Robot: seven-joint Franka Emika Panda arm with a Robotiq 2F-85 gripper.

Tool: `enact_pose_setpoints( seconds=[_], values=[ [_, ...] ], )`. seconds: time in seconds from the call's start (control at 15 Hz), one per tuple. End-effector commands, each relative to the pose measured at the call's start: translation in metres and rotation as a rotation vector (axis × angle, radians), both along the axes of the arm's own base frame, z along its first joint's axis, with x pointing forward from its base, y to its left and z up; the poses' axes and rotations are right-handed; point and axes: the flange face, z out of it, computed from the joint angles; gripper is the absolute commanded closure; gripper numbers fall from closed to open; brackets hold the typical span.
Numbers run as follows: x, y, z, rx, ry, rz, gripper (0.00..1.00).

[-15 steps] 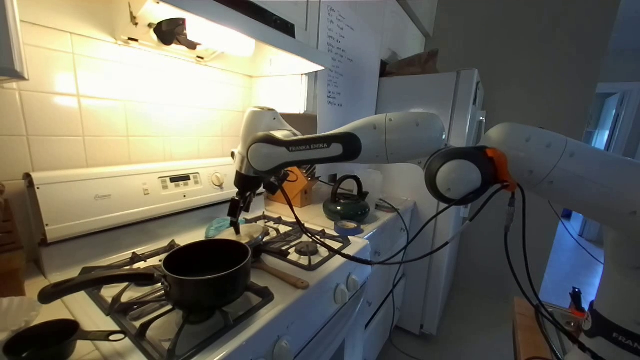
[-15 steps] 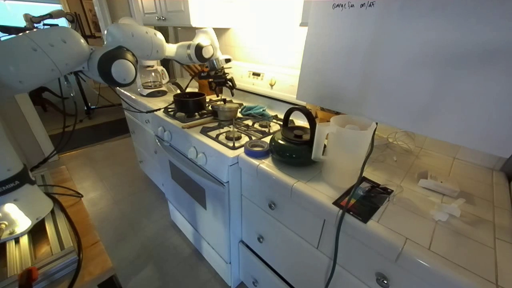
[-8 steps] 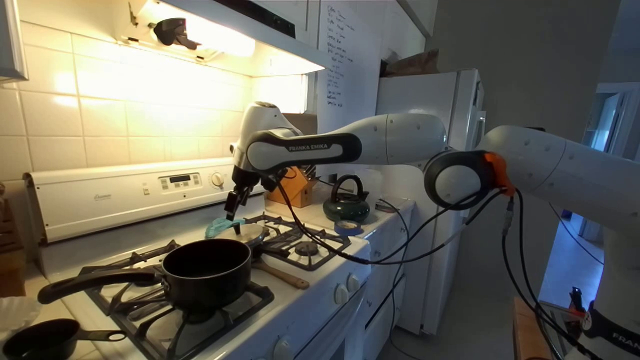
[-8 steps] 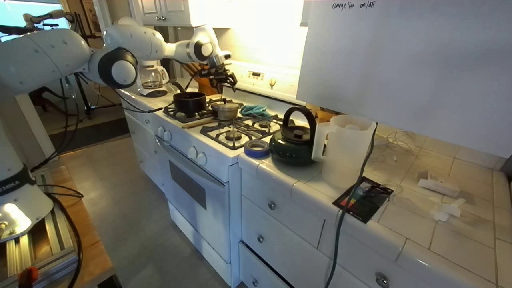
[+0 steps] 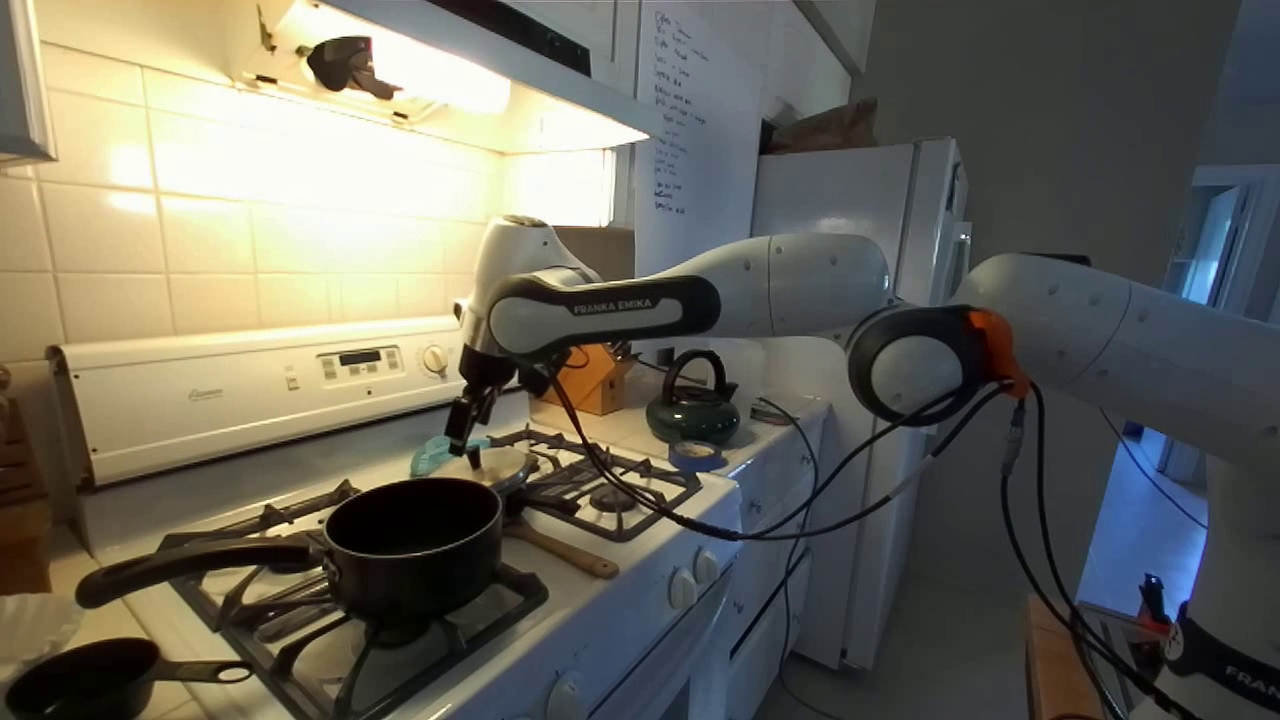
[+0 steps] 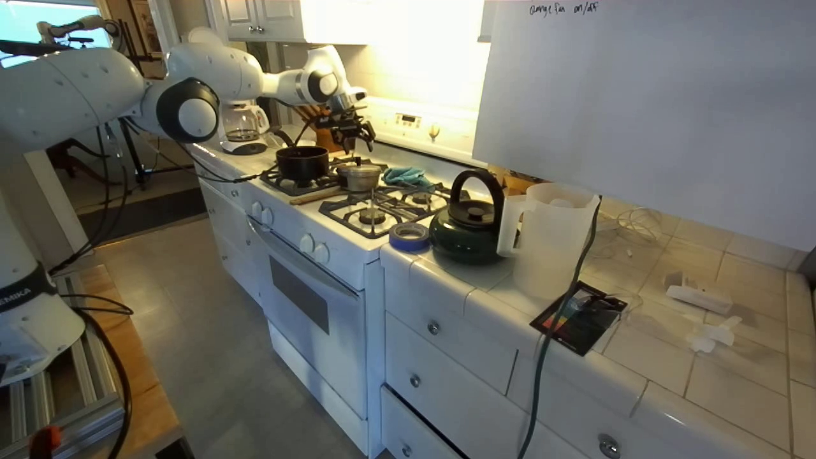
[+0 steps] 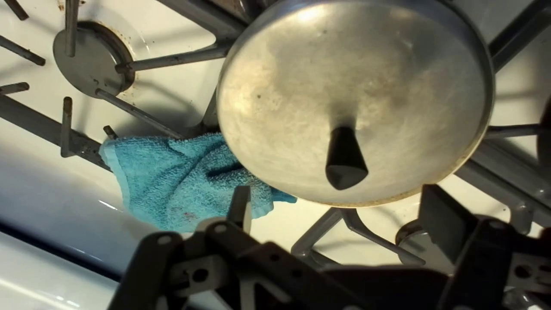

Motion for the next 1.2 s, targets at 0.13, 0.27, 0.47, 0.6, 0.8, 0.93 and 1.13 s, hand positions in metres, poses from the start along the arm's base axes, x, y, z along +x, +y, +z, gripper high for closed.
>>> enact_pose_setpoints(
  seconds=[0.13, 0.27, 0.47, 0.6, 0.8, 0.93, 1.13],
  values=[
    [-0.001, 0.0, -0.014, 0.01, 0.021, -0.002, 0.01],
    [-0.001, -0.002, -0.018, 0.011, 0.028, -0.007, 0.05],
    [-0.001, -0.003, -0.019, 0.009, 0.031, -0.015, 0.17],
    [-0.001, -0.002, -0.017, 0.01, 0.029, -0.021, 0.41],
    [-0.001, -0.001, -0.013, 0.01, 0.025, -0.031, 0.59],
    [-0.002, 0.0, -0.013, 0.014, 0.031, -0.037, 0.74],
    [-0.002, 0.001, -0.013, 0.016, 0.032, -0.043, 0.94]
  ],
)
